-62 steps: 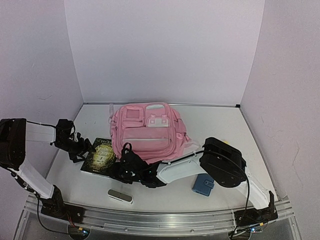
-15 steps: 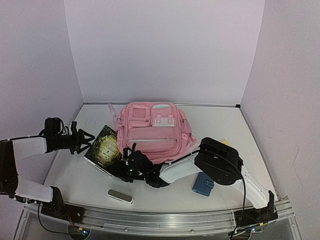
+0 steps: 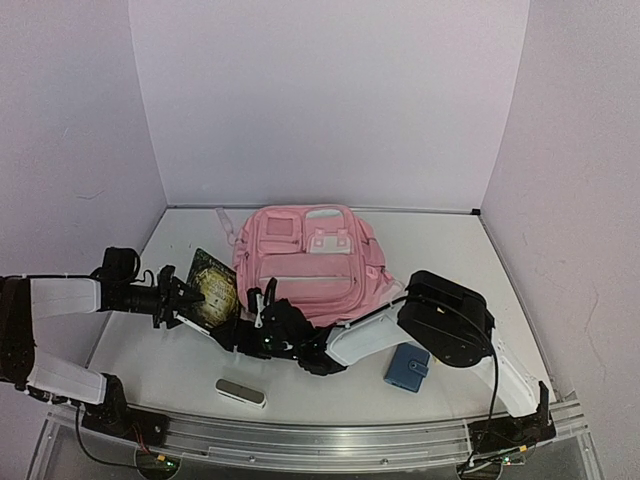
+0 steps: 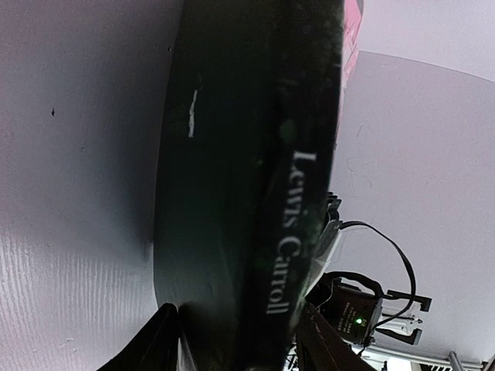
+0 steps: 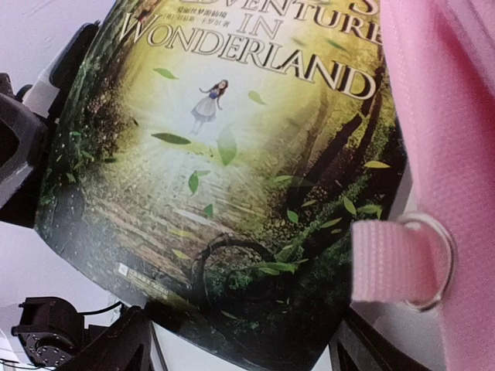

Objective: Pack the student bag
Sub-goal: Pick up the book from the center of the board.

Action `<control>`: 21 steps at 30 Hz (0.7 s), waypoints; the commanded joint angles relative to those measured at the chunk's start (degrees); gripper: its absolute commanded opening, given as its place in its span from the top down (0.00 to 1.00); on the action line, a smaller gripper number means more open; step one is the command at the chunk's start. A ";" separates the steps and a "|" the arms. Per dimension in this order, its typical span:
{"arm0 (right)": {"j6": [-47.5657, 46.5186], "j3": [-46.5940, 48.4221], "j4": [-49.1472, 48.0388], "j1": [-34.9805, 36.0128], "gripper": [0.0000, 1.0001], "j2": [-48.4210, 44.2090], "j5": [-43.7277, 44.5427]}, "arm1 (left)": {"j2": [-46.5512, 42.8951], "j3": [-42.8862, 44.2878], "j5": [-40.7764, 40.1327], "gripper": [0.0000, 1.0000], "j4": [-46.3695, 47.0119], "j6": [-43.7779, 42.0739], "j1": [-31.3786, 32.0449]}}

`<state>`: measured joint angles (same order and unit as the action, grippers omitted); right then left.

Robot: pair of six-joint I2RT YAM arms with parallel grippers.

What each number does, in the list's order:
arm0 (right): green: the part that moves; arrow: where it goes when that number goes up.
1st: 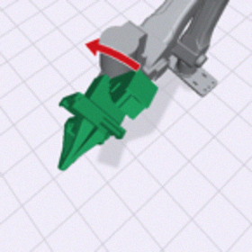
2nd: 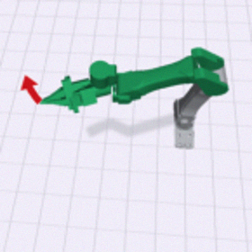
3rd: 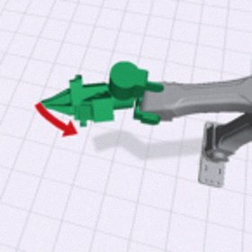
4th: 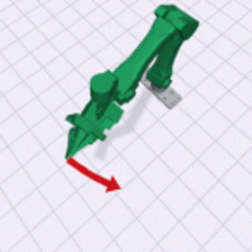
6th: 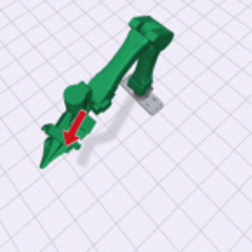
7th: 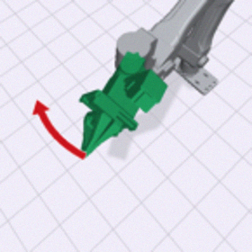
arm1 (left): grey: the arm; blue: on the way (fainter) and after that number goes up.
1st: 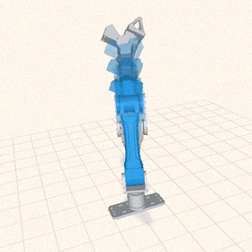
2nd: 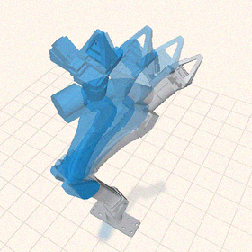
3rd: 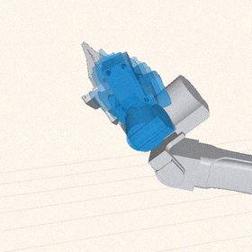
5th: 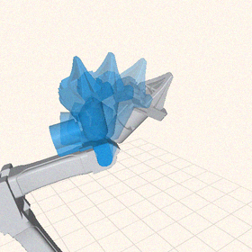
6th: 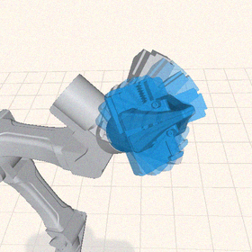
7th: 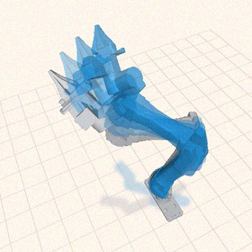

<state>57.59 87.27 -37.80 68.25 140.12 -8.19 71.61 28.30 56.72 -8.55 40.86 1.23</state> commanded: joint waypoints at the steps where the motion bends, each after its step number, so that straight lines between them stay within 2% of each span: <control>1: -6.36 -3.82 -1.07 -0.48 0.16 -3.67 4.59 | -0.16 1.17 5.05 0.49 -0.84 1.87 1.35; 9: -10.75 -7.26 -0.67 -0.30 0.14 -7.51 8.18 | -0.44 3.67 0.09 0.57 -5.78 -1.03 1.49; 14: -11.41 -7.83 -0.27 -0.04 0.14 -8.52 9.18 | 1.28 4.00 -1.21 0.76 -5.34 -1.32 1.47; 19: -12.85 -8.64 0.61 0.43 0.14 -11.58 9.74 | -1.55 5.73 -4.94 0.98 -7.35 -1.67 1.49; 21: -13.63 -9.61 0.84 0.60 0.12 -14.03 9.67 | -3.73 6.84 -6.96 1.00 -9.26 -1.87 1.48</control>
<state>46.83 79.11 -37.15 68.59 133.36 -1.13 72.45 30.48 52.37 -16.03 39.53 2.63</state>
